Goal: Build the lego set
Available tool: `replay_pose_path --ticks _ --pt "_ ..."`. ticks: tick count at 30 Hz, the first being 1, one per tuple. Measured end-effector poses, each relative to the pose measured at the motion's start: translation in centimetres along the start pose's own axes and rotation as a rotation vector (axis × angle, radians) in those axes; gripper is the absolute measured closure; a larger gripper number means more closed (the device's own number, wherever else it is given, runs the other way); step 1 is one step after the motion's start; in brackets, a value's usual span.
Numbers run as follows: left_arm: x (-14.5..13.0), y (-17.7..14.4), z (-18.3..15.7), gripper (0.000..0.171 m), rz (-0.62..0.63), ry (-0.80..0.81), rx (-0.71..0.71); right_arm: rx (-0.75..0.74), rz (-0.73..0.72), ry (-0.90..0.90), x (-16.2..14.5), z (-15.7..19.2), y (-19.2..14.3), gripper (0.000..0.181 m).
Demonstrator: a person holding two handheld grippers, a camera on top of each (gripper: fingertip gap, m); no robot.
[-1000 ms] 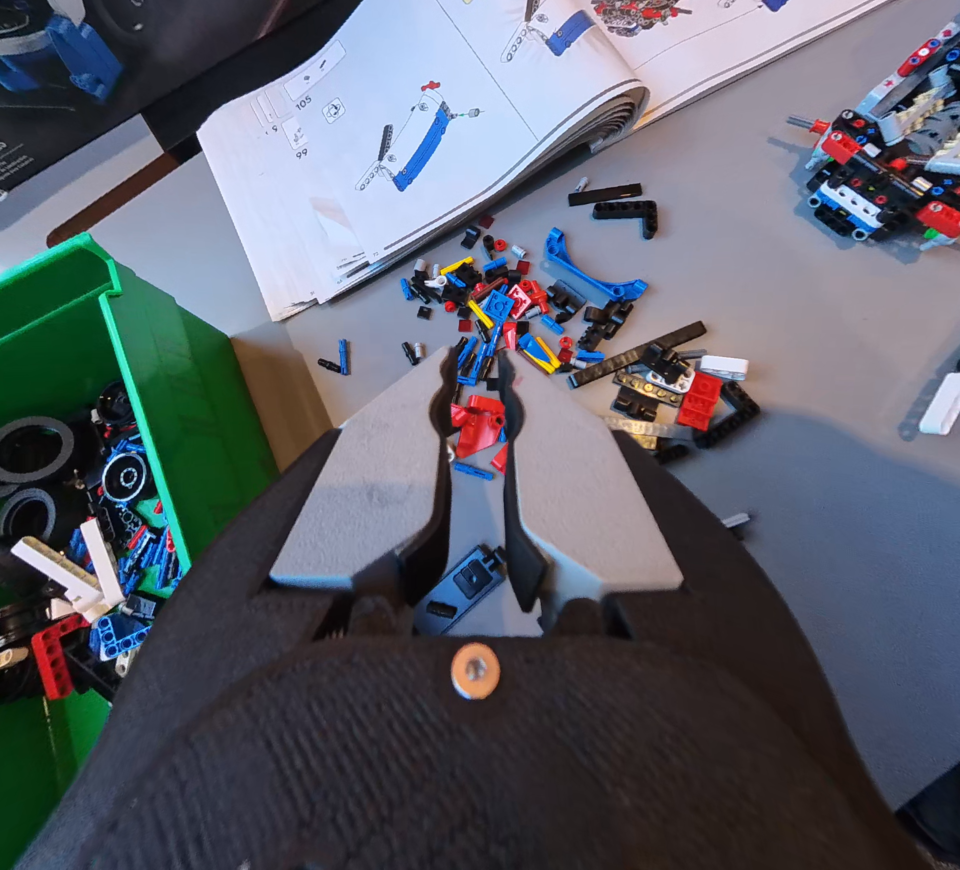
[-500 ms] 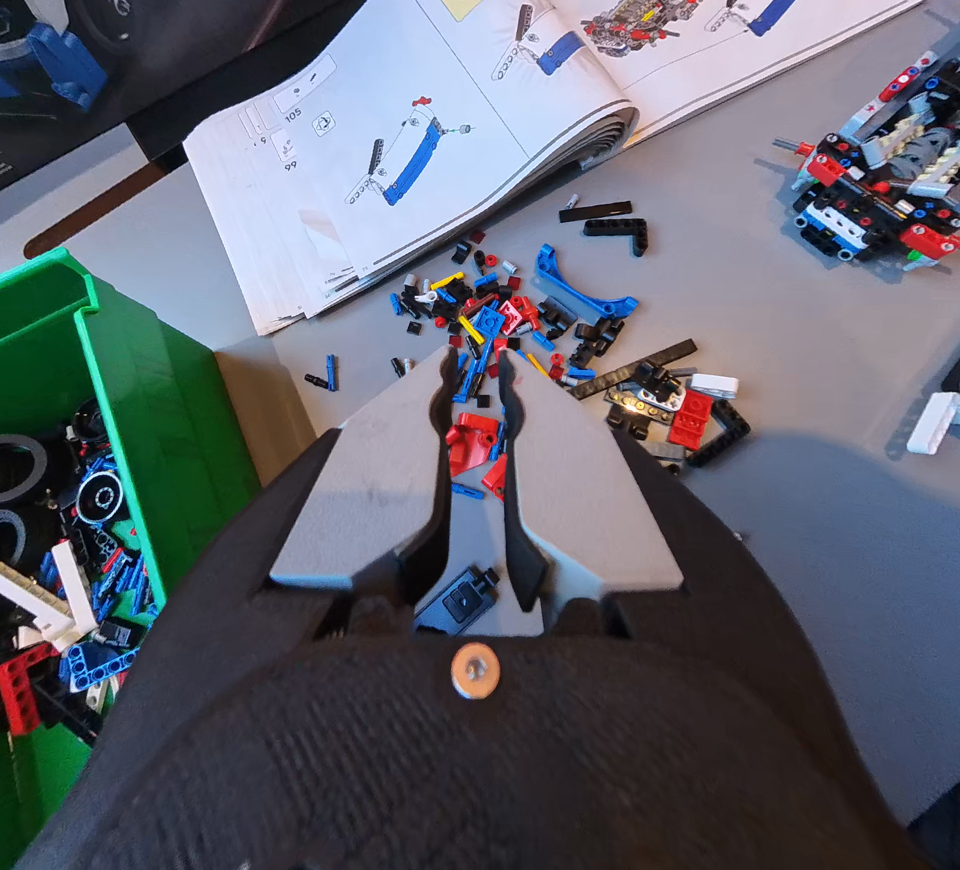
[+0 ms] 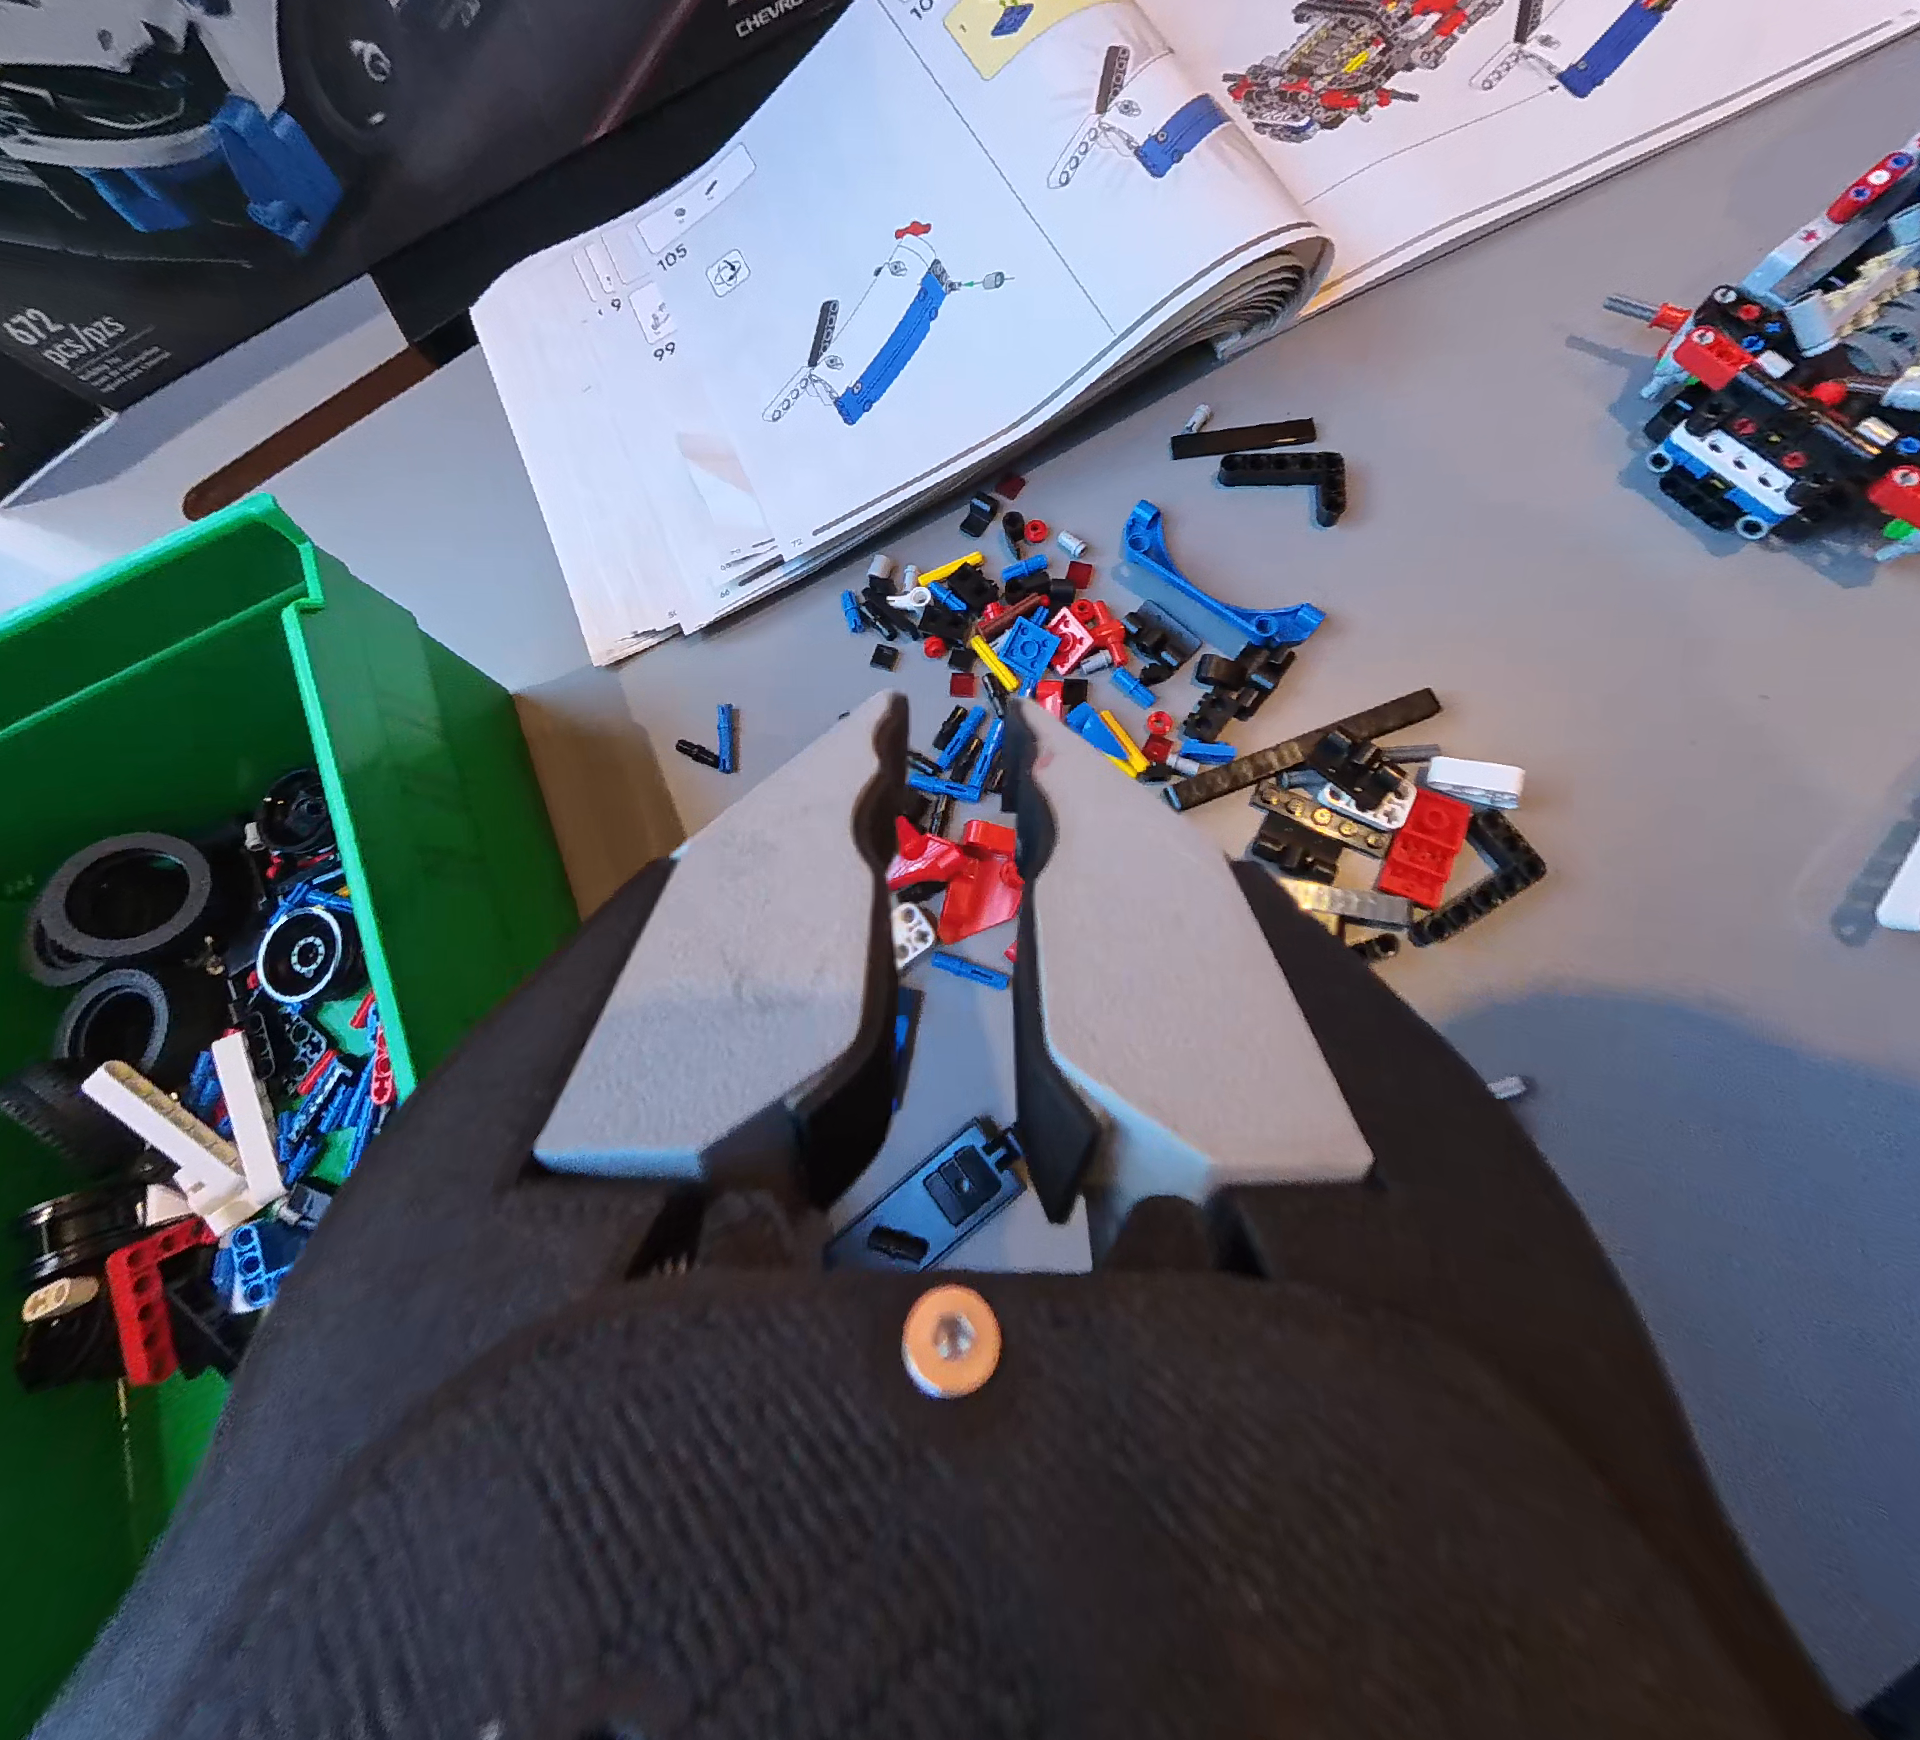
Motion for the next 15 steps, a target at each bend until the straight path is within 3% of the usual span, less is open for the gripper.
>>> replay_pose_path --ticks 8,13,15 --pt "0.1 -0.9 1.1 0.147 -0.024 -0.043 0.055 0.001 0.001 -0.003 0.0 0.0 0.0 0.166" --pt "0.2 -1.1 2.1 0.092 -0.042 -0.113 0.090 -0.002 -0.001 -0.004 0.0 0.0 0.0 0.166" --pt "0.4 -1.4 2.8 0.091 -0.061 -0.125 0.140 -0.003 -0.002 -0.005 0.0 0.0 0.0 0.166"
Point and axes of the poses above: each gripper's, where its closed fingertips meet, y out along the fingers, x out of its top, z = x × y across the jaws, the point moved 3 cm from there along -y, back along the fingers, and after that the axes turned 2 degrees about -x, right-handed, at the moved point
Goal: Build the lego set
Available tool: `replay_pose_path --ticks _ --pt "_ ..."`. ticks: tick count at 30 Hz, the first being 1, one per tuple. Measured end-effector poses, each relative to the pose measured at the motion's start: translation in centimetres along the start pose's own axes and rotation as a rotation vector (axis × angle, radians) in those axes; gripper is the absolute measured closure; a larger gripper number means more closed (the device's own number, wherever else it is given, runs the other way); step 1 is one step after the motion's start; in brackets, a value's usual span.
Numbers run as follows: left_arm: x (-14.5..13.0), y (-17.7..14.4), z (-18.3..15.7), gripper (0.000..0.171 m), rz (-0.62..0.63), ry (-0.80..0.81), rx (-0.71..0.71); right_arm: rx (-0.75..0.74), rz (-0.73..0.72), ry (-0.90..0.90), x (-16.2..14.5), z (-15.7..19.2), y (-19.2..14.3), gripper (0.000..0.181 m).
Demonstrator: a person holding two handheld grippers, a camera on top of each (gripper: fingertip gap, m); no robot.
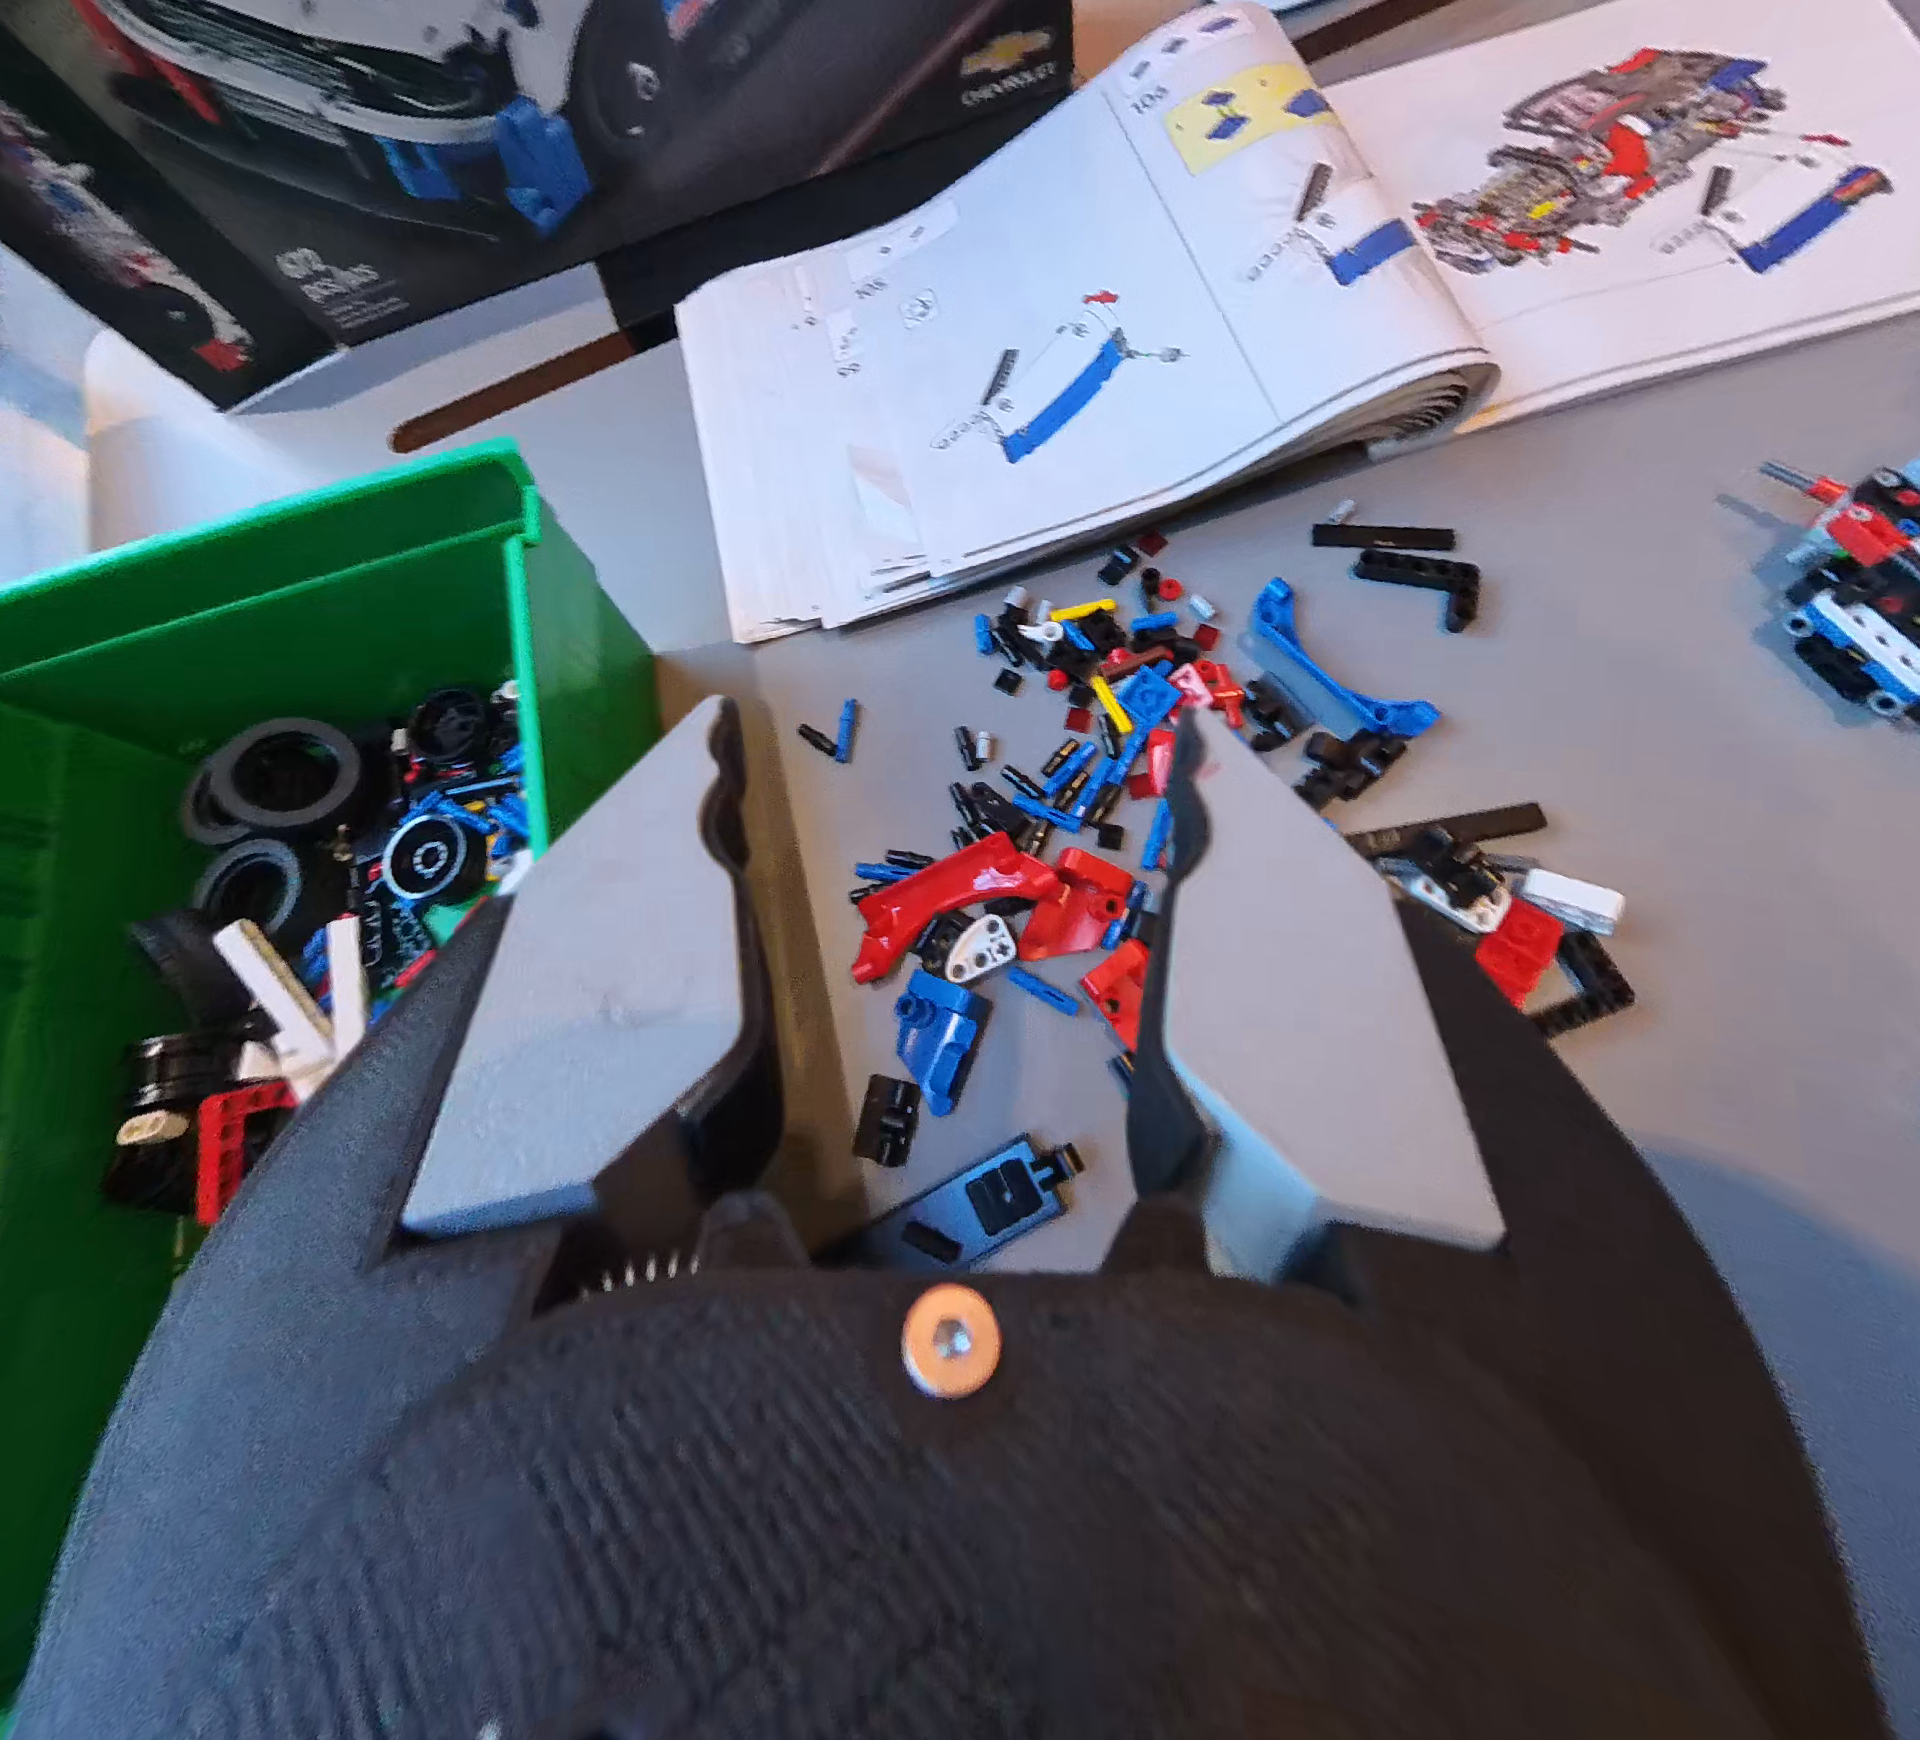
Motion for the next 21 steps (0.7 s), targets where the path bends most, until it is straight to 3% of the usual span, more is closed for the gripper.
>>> replay_pose_path --ticks 3,4,7,11,21 --pt "0.2 -0.5 0.1 0.093 -0.006 0.004 -0.008 0.000 -0.001 0.000 0.0 0.0 0.0 0.166" --pt "0.2 -0.7 0.0 0.102 -0.010 0.010 -0.011 -0.001 -0.003 0.000 0.0 0.0 0.0 0.166" --pt "0.3 -1.4 0.0 0.171 -0.002 0.082 0.021 -0.004 -0.008 0.003 0.1 -0.1 -0.1 0.166" --pt "0.6 -1.8 0.2 0.171 -0.004 0.138 0.084 -0.004 -0.013 0.004 0.2 -0.1 -0.1 0.166" --pt "-0.6 -0.2 -1.8 0.168 0.031 0.104 -0.014 -0.005 -0.024 0.010 0.3 -0.1 -0.3 0.166"
Point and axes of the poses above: each gripper's, where its closed fingertips meet, y out along the fingers, x out of its top, z = x × y across the jaws, the point moved 3 cm from there along -y, back along the fingers, and after that the axes turned 2 degrees about -x, right-handed, at the moved point
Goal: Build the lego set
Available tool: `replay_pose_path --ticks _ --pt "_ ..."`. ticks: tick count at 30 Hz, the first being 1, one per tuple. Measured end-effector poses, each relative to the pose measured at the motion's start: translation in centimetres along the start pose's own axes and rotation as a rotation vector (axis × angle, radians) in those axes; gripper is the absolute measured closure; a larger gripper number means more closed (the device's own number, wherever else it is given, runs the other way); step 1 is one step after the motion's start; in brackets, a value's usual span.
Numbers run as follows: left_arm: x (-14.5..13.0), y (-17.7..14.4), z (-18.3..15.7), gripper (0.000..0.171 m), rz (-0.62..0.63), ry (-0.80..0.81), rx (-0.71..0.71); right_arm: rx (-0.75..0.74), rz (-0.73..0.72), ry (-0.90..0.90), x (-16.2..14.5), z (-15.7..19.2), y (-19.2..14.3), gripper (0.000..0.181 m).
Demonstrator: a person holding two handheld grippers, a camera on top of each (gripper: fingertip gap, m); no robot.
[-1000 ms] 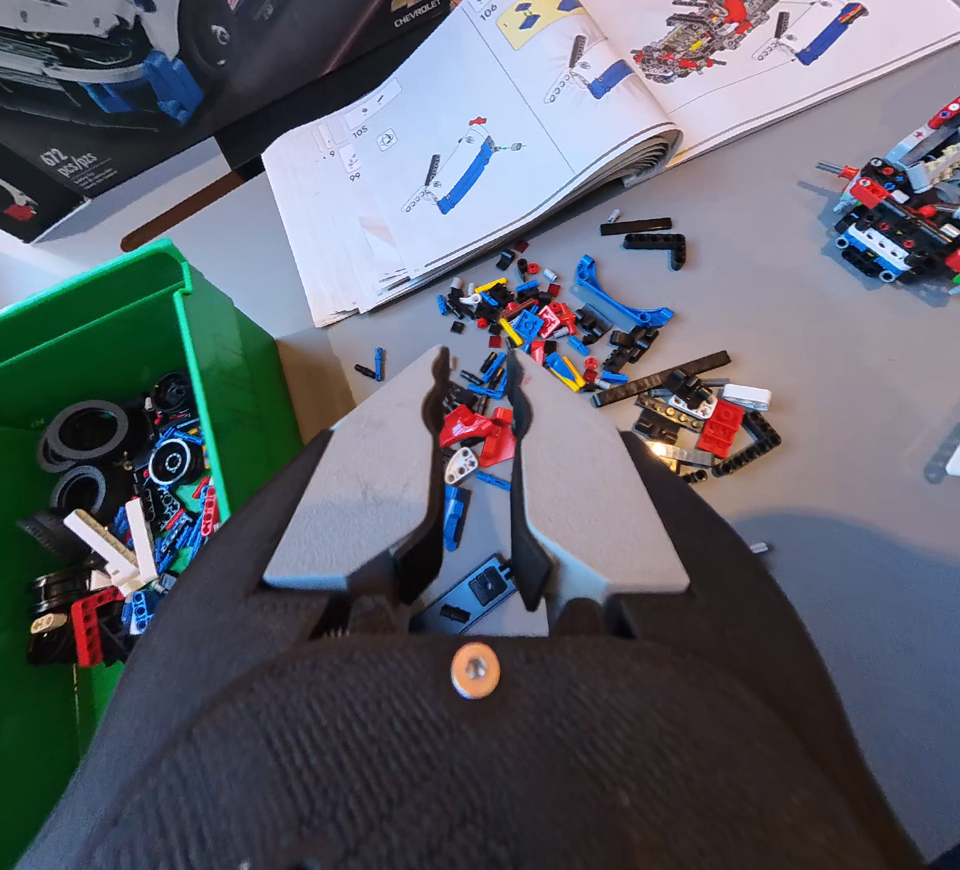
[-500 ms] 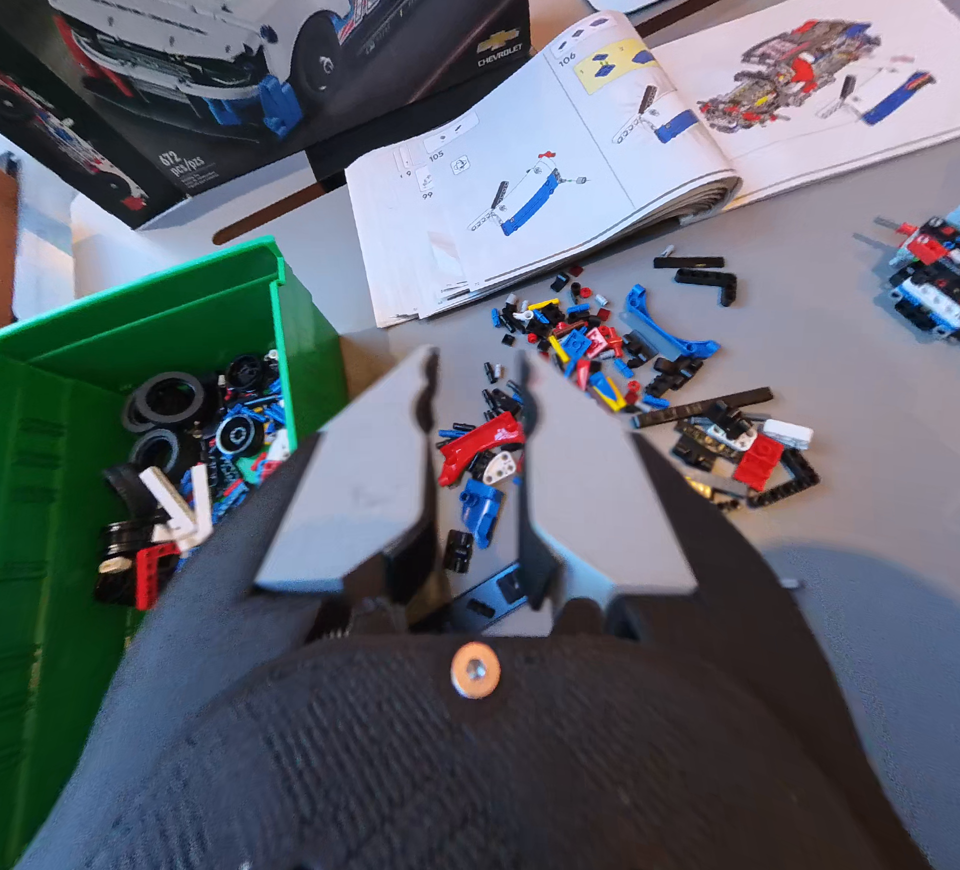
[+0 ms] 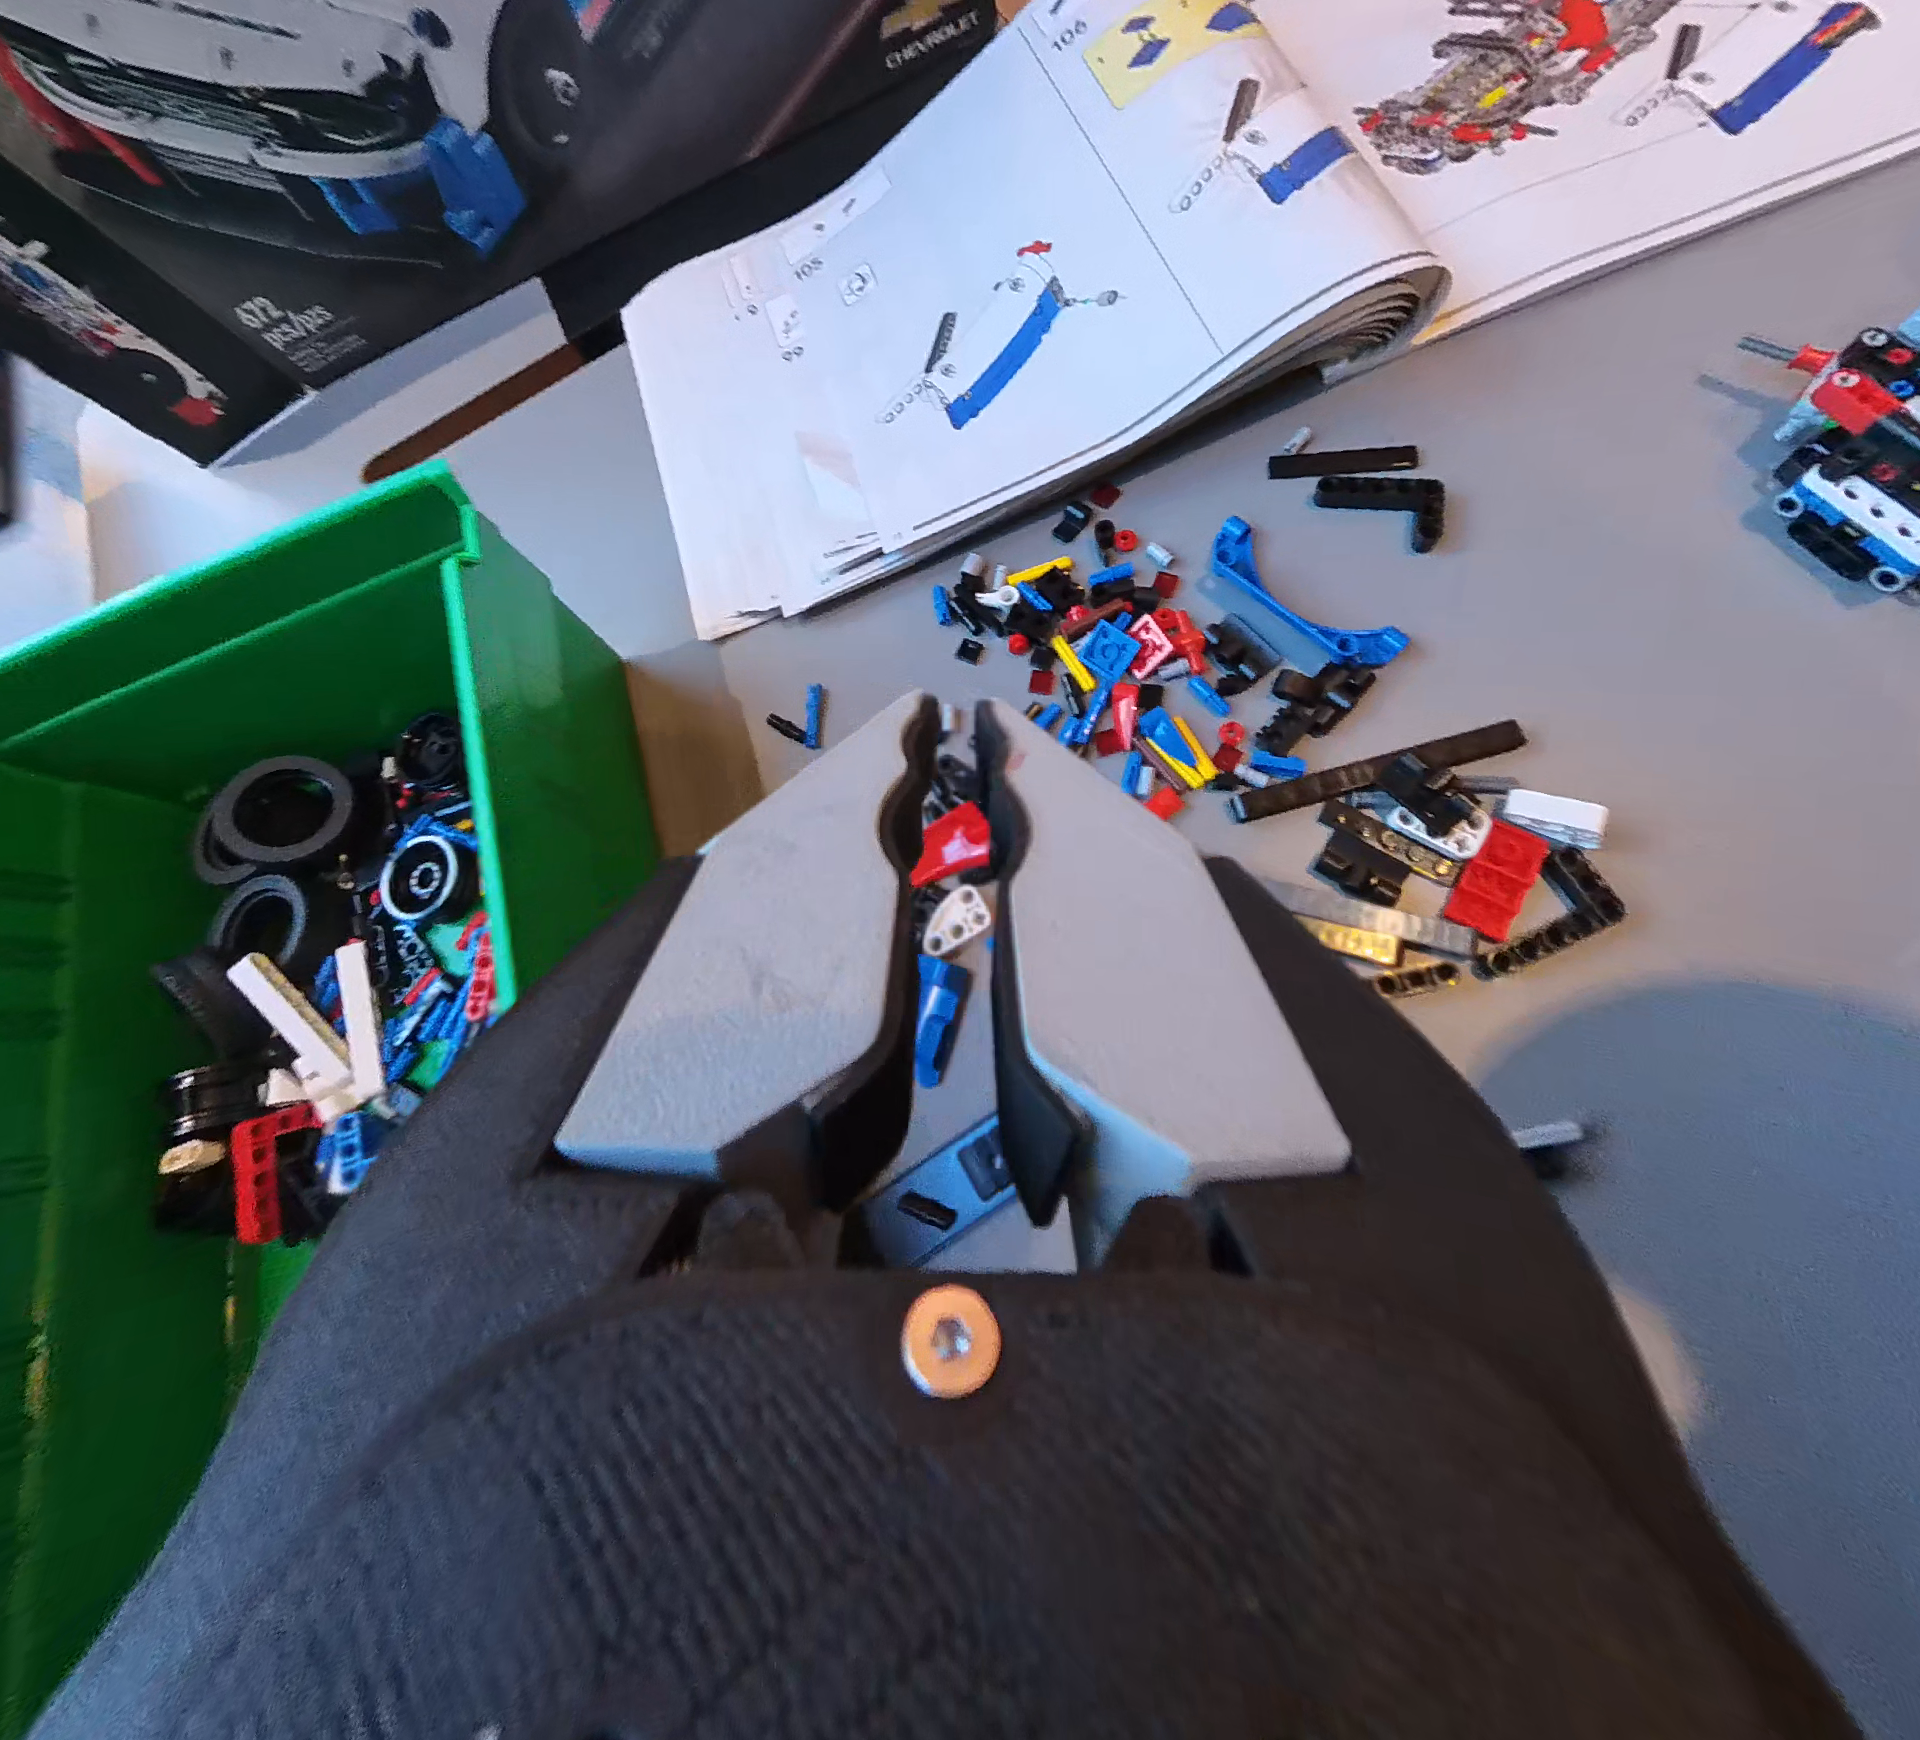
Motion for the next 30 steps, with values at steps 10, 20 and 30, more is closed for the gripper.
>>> replay_pose_path --ticks 10,20,30 --pt "0.0 1.8 -2.5 0.160 0.000 -0.008 -0.079 0.003 -0.020 0.017 0.2 -0.1 -0.2 0.166" --pt "0.6 4.9 -4.8 0.157 0.002 0.006 -0.140 0.004 -0.027 0.033 0.3 -0.3 -0.4 0.166" --pt "2.3 8.1 -5.3 0.158 -0.104 -0.107 -0.178 0.008 -0.033 0.048 0.3 -0.5 -0.3 0.167"
Point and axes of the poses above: each gripper's, where its closed fingertips meet, y out along the fingers, x out of its top, z = x × y across the jaws, the point moved 3 cm from there along -y, back along the fingers, and after that the axes turned 2 degrees about -x, right-handed, at the moved point
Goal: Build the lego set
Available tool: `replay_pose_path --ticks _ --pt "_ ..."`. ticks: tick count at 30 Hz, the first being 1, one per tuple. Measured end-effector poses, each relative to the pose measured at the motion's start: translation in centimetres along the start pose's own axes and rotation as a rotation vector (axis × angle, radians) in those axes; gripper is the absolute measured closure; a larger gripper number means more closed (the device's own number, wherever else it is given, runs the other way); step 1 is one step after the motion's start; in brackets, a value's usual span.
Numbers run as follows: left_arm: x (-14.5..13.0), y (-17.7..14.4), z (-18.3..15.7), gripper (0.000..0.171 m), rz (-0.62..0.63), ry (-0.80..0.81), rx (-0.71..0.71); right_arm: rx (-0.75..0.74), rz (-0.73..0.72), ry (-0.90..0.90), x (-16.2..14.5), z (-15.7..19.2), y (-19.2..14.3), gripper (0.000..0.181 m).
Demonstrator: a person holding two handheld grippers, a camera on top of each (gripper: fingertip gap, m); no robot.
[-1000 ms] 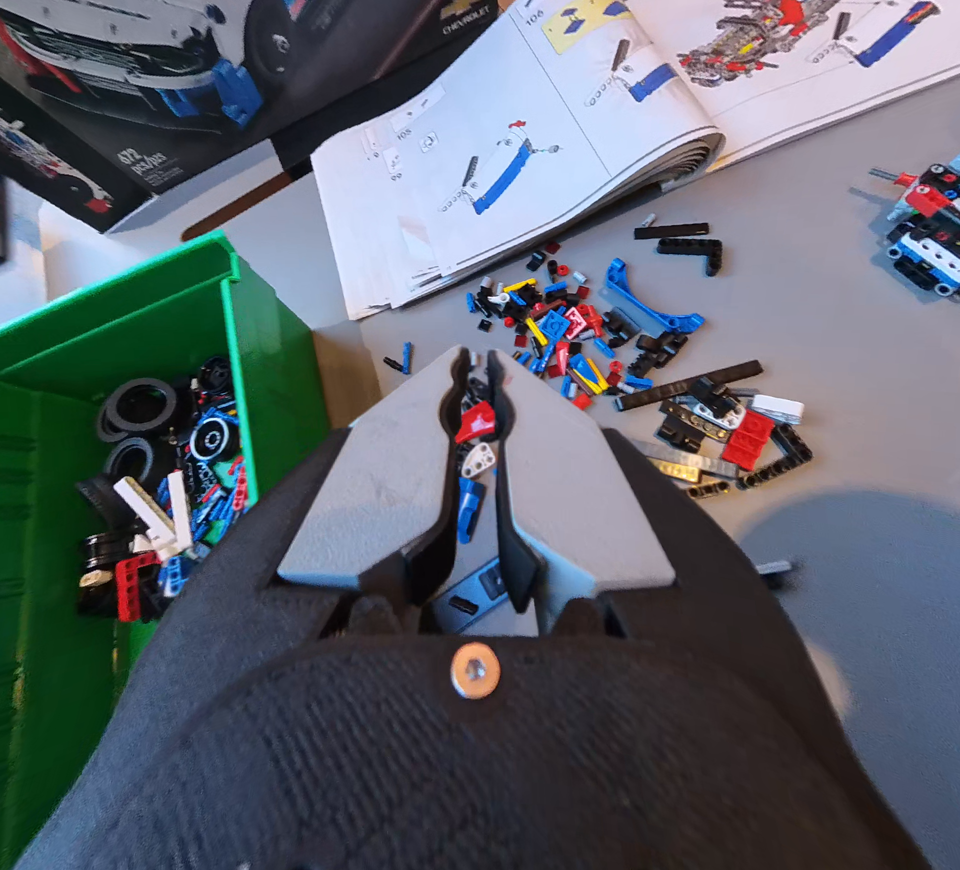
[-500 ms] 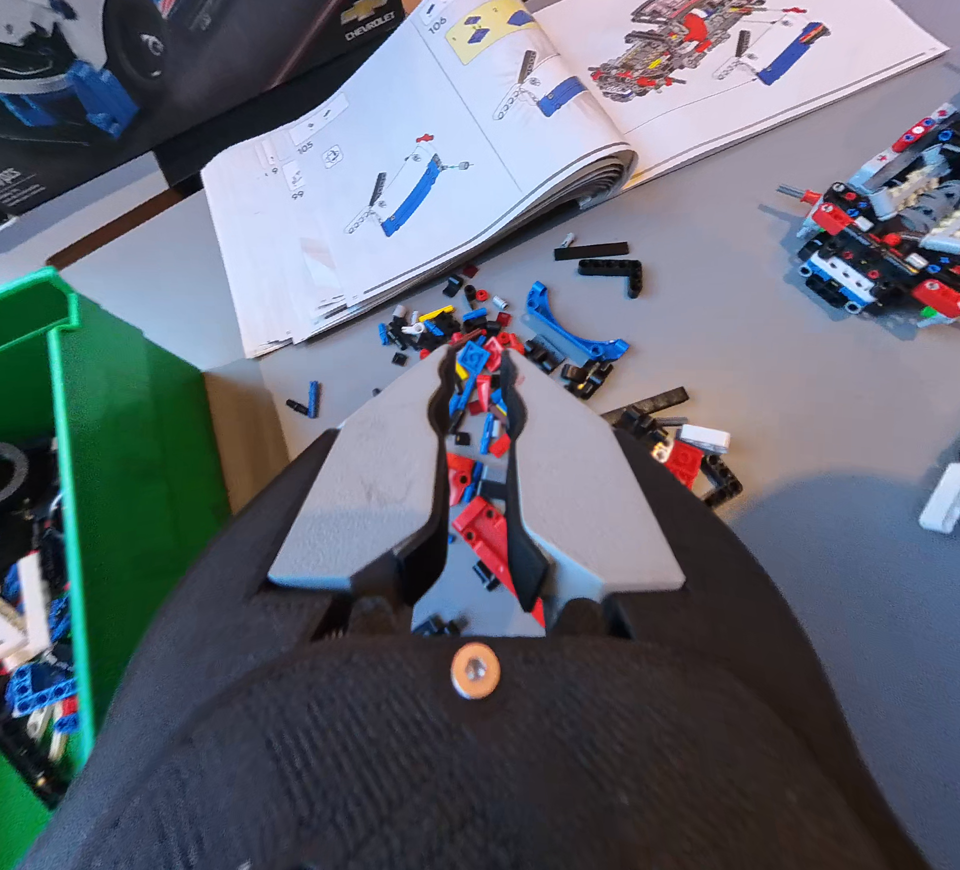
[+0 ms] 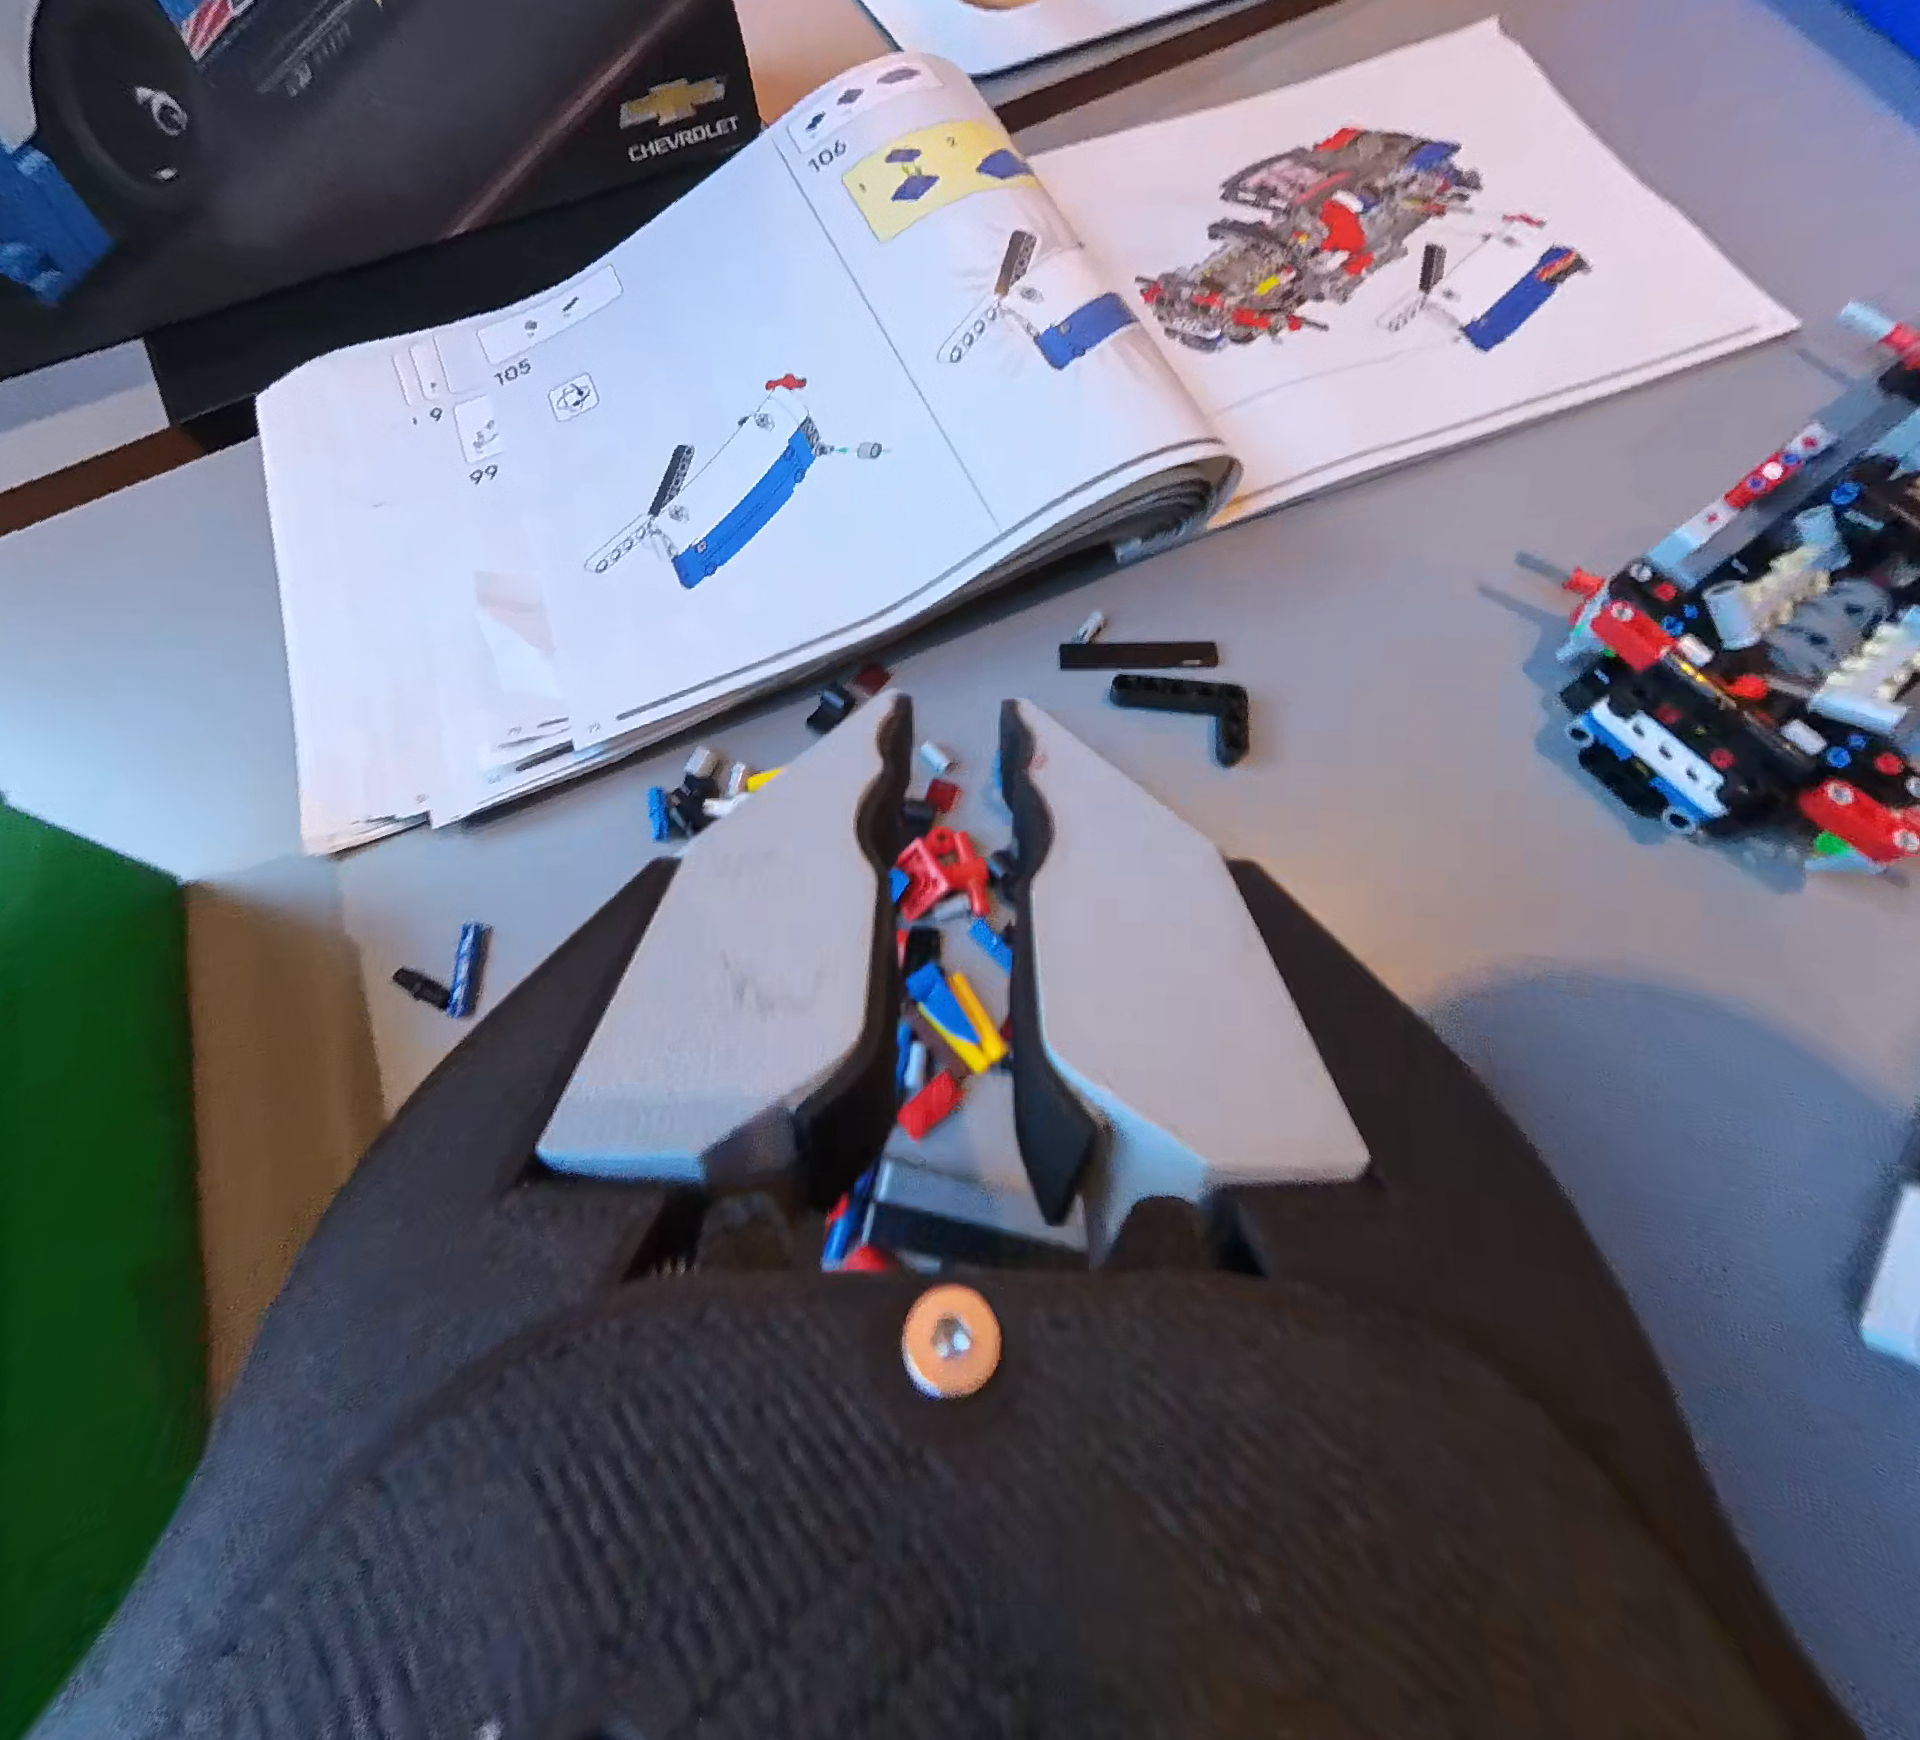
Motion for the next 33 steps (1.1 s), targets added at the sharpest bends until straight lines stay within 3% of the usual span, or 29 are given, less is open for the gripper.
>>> replay_pose_path --ticks 6,13,27,33 --pt "0.1 2.1 0.6 0.159 -0.033 -0.001 0.013 -0.013 0.020 0.007 -0.3 -0.3 0.2 0.166" --pt "0.4 1.8 1.4 0.160 -0.087 0.019 0.017 -0.071 0.051 -0.013 -0.7 -1.0 0.3 0.166" --pt "0.9 -1.0 2.6 0.160 -0.144 -0.012 0.016 -0.161 0.075 -0.024 -1.0 -2.4 0.7 0.166" --pt "2.2 -3.3 2.5 0.159 -0.259 -0.066 -0.024 -0.196 0.096 -0.032 -1.3 -2.8 0.7 0.167"
Point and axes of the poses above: each gripper's, where its closed fingertips meet, y out along the fingers, x out of its top, z = x × y across the jaws, the point moved 3 cm from there along -y, back along the fingers, and after that the axes turned 2 degrees about -x, right-handed, at the moved point
